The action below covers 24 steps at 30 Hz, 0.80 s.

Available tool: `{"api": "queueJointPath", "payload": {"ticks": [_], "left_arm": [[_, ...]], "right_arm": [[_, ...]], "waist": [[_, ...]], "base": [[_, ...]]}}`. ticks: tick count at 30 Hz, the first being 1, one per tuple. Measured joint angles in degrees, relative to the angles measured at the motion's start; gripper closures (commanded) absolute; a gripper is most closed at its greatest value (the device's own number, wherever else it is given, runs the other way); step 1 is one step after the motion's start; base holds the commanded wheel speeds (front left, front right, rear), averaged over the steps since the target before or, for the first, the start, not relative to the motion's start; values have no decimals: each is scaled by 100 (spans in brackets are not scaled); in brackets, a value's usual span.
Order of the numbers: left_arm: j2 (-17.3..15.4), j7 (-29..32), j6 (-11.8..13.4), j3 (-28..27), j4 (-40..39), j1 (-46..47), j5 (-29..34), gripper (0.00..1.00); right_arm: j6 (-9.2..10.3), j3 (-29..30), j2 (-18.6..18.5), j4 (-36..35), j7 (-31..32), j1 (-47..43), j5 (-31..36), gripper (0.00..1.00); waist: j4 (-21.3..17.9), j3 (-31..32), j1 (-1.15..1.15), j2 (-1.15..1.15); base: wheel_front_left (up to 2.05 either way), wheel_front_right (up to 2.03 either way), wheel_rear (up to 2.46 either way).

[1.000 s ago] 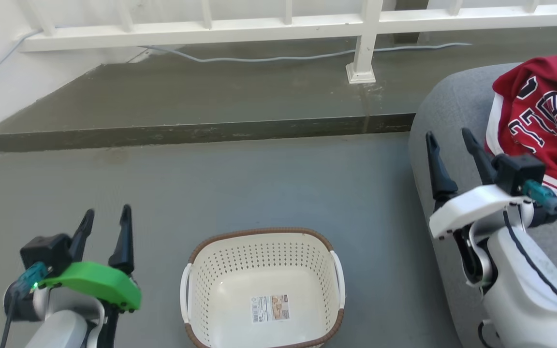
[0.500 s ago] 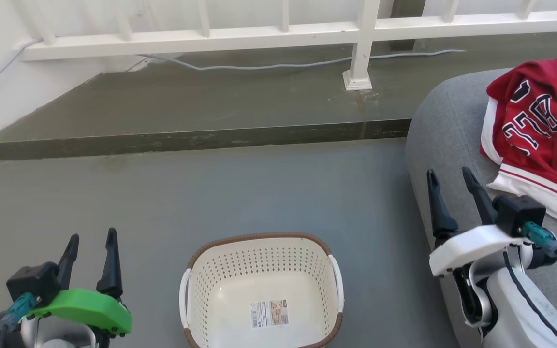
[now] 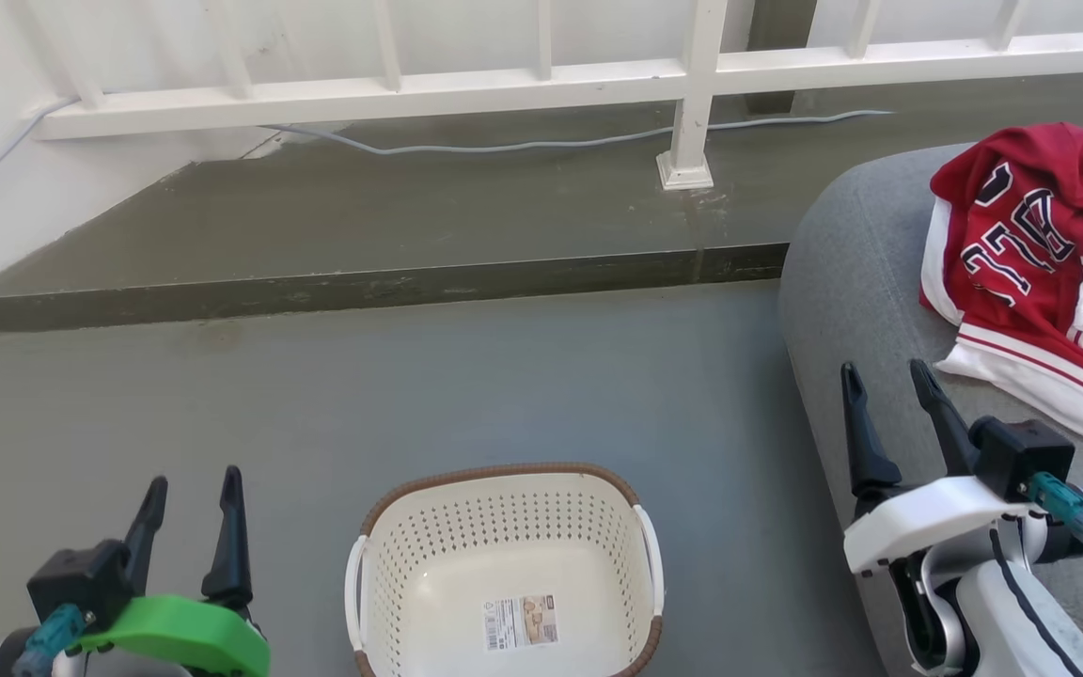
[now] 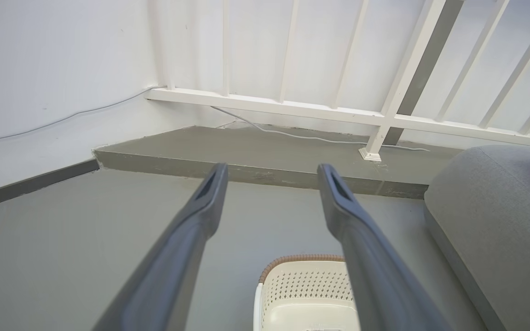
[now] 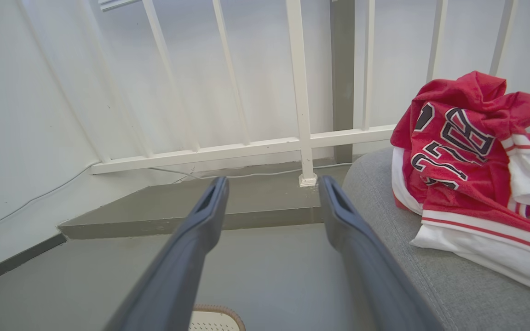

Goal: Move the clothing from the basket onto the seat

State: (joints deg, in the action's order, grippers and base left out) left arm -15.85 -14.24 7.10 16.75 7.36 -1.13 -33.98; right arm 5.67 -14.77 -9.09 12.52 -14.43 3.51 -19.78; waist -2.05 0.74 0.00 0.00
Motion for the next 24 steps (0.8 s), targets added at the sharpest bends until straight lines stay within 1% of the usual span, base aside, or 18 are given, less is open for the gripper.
{"api": "queueJointPath", "payload": {"ticks": [8, 10, 21, 24], "left_arm": [[21, 0, 0, -64, -55, -272, 136, 0], [43, 0, 0, -104, -76, -297, 257, 0], [99, 0, 0, -199, -241, -424, 383, 0], [99, 0, 0, -215, -253, -436, 423, 0]], "right_arm": [[49, 71, 1, -153, 0, -186, 8, 0], [51, 97, 1, -193, 0, -198, 8, 0], [59, 151, 3, -358, 0, -318, 10, 0], [96, 157, 3, -407, 1, -342, 10, 0]], "waist": [[-16, 42, 0, 0], [-17, 49, 0, 0], [-14, 65, 0, 0], [-11, 62, 0, 0]], "base": [[0, 0, 0], [0, 0, 0], [0, 0, 0], [0, 0, 0]]}}
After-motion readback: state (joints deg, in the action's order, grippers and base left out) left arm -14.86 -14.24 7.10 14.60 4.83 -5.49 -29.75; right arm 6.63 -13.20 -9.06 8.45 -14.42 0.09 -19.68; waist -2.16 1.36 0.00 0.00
